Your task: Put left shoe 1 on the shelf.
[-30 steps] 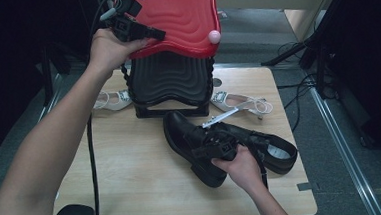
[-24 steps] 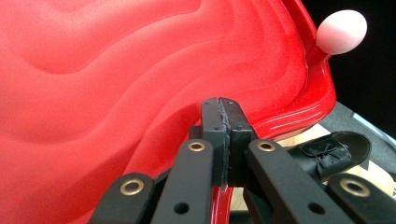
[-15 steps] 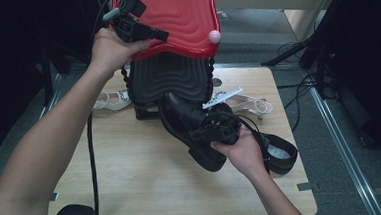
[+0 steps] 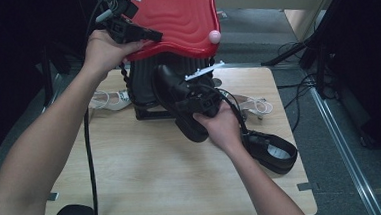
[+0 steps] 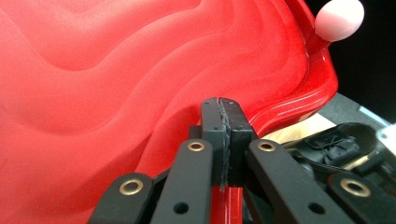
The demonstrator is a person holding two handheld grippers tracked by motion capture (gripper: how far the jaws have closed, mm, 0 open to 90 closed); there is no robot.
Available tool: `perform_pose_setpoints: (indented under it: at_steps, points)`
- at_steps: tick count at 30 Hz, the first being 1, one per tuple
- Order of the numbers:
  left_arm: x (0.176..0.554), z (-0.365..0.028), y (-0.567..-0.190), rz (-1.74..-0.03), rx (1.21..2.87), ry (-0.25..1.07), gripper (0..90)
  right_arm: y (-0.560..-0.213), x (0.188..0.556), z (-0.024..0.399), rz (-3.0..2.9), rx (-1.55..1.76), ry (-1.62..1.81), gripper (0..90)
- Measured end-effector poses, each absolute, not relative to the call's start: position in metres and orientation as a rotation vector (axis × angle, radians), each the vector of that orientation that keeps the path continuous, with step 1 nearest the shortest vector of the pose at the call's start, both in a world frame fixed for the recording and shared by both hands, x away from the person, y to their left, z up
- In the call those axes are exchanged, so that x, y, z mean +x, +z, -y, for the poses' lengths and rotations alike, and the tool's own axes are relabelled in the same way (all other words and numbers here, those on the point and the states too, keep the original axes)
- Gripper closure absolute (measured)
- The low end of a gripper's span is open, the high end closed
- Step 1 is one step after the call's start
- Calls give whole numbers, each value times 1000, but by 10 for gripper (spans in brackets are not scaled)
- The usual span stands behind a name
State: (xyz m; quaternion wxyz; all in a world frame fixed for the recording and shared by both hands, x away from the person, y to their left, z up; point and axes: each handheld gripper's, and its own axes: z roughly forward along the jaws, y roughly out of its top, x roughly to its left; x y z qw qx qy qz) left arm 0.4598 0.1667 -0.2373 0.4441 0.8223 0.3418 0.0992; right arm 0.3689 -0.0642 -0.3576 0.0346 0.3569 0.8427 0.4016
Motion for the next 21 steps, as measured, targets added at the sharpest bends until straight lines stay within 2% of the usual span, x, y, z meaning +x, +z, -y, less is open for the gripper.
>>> perform_pose_setpoints:
  at_steps: [4, 21]
  points:
    - [460, -170, -237, -863, 2044, 223, 900, -361, 384, 48, -2504, 1071, 1247, 870]
    - [460, -174, -237, -862, 2043, 213, 900, -377, 405, -18, -2261, 1009, 1166, 866]
